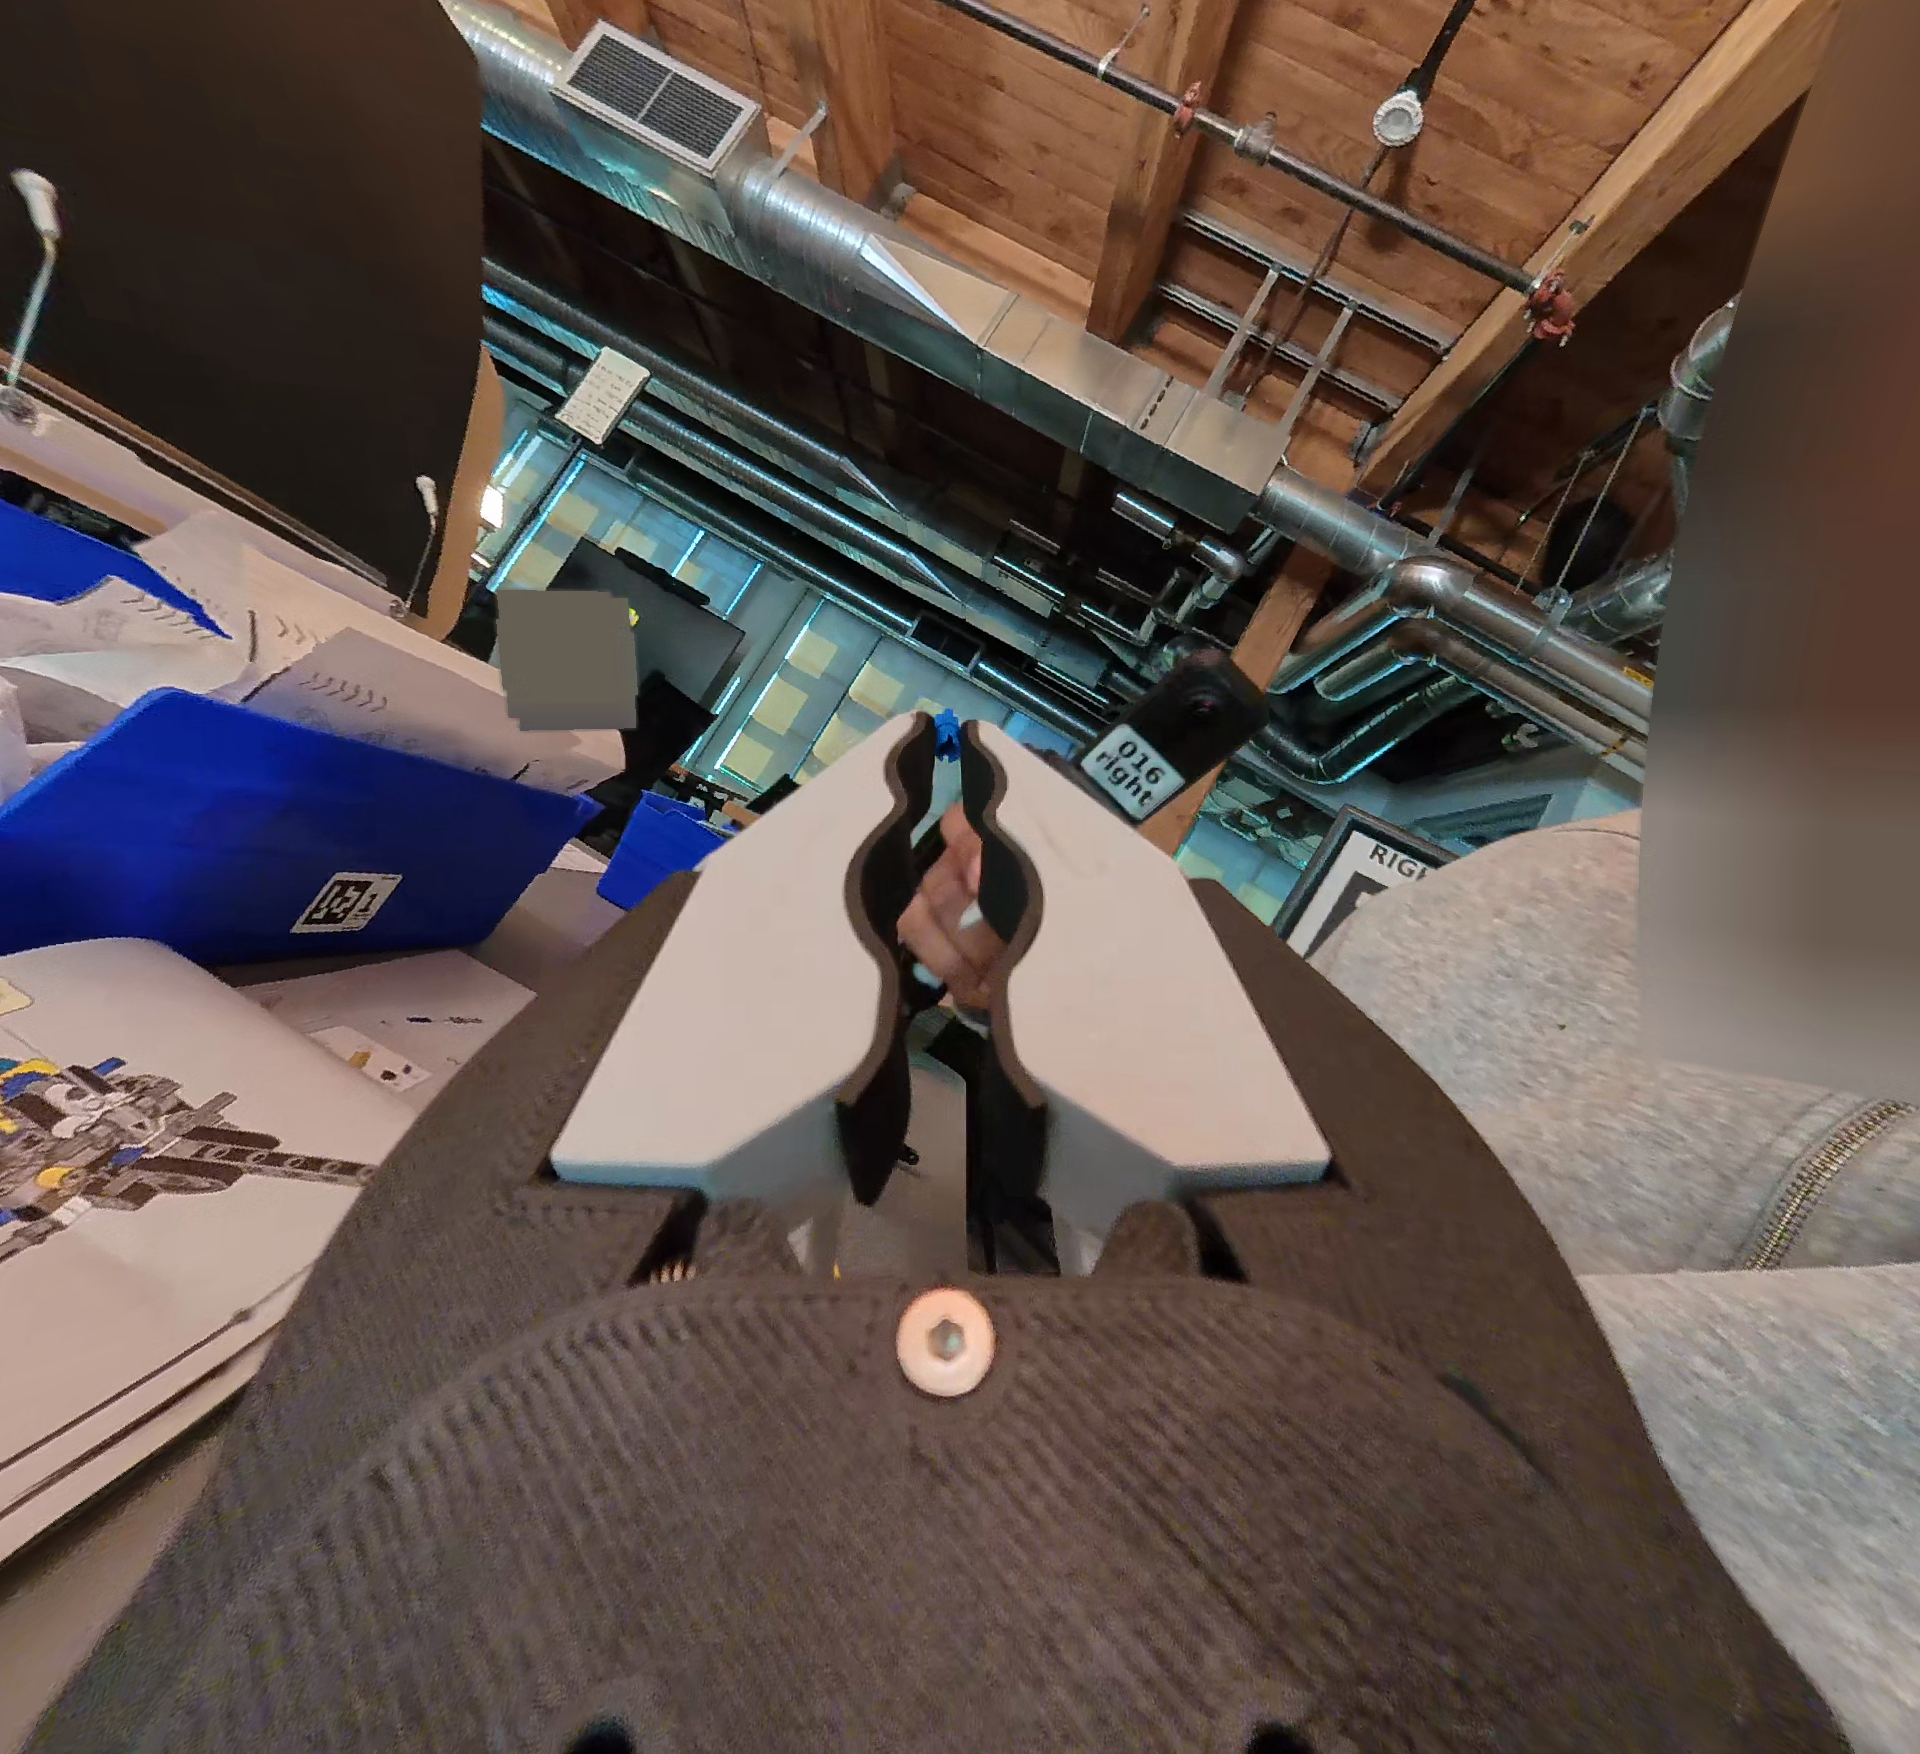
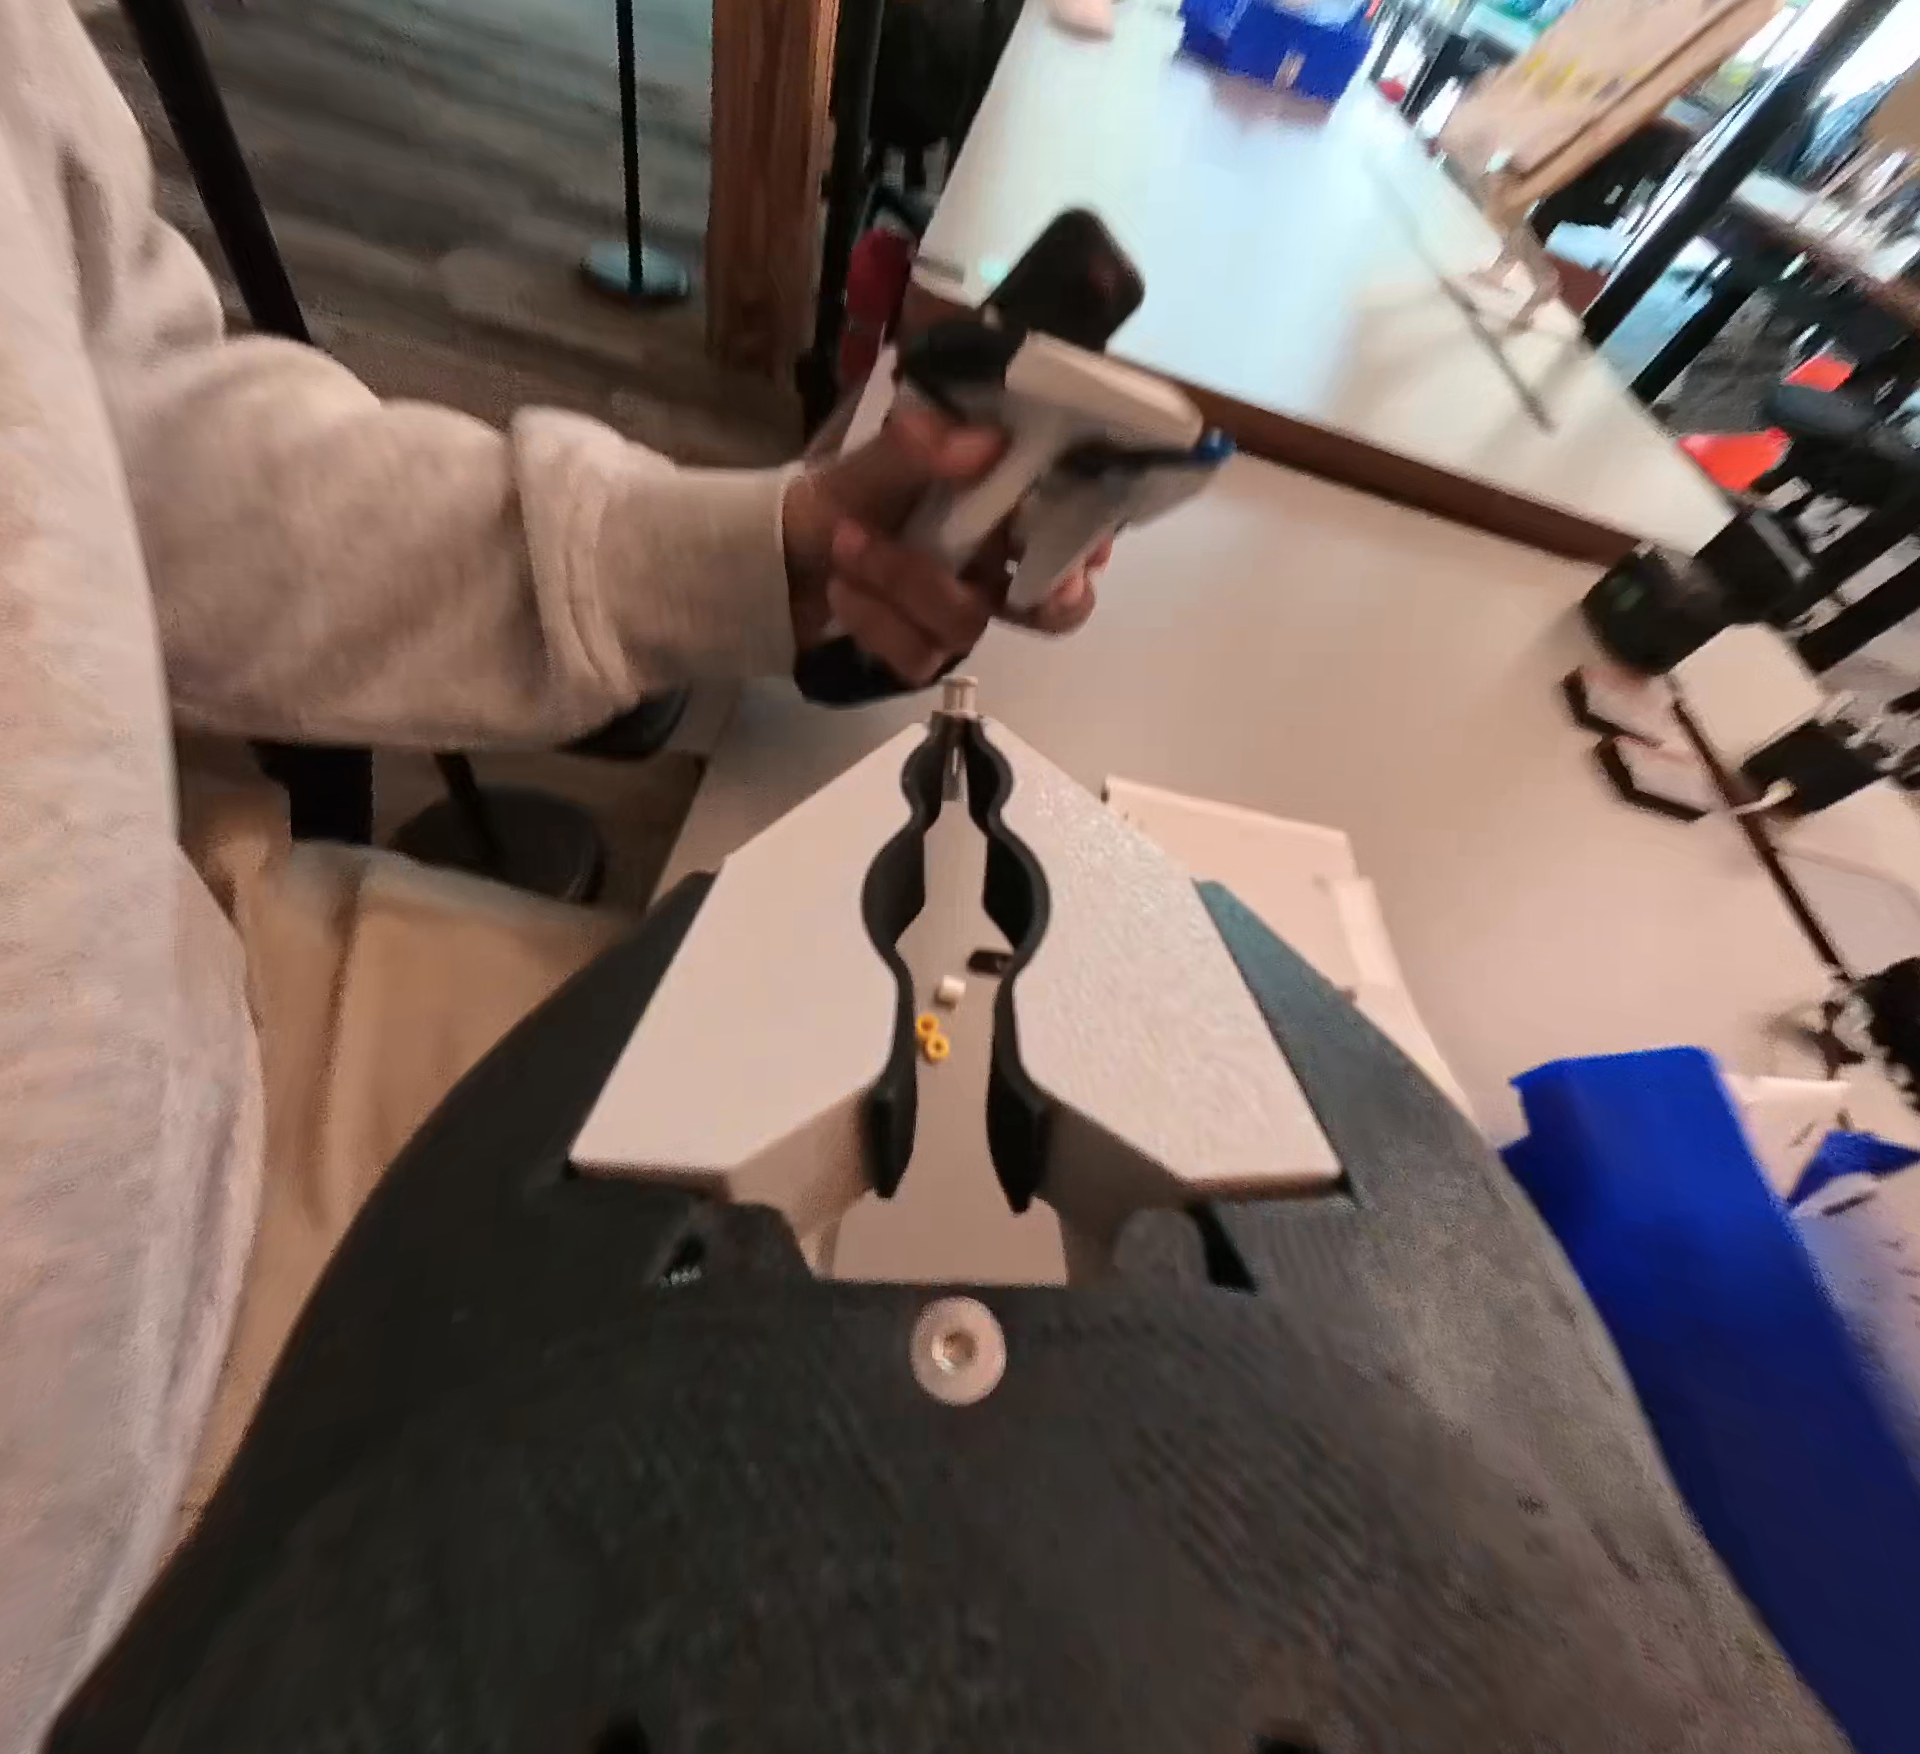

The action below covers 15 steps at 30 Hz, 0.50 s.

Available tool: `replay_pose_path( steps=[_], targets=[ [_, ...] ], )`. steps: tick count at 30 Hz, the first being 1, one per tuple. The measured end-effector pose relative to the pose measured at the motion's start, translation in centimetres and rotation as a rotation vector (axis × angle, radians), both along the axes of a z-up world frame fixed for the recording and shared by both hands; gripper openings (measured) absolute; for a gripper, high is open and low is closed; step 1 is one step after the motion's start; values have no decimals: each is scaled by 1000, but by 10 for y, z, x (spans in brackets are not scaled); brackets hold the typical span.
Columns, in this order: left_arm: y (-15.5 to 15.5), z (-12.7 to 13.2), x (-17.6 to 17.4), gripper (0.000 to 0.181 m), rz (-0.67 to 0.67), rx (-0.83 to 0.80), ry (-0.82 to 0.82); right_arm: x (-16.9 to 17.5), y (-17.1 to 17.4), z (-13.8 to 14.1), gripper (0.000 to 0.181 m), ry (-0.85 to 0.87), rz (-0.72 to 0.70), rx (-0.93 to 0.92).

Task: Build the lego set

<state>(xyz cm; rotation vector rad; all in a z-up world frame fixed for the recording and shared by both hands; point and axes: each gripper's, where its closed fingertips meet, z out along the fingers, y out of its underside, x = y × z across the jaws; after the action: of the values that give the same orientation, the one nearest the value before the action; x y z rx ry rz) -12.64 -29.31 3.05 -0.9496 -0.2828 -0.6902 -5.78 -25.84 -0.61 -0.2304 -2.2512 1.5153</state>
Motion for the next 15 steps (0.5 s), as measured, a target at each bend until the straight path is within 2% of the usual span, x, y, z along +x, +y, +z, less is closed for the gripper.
replay_pose_path(
  steps=[4, 7, 15],
  targets=[
    [7, 0, 9, 0, -23, -20, 29, 18, -2, 32, 2, 78, 2, -52],
    [11, 1, 16, 0, -46, -29, 51, 27, -3, 45, 2, 108, 8, -59],
    [22, 0, 40, 0, -143, -59, 120, 37, 0, 52, 2, 133, -6, -32]
  ],
)
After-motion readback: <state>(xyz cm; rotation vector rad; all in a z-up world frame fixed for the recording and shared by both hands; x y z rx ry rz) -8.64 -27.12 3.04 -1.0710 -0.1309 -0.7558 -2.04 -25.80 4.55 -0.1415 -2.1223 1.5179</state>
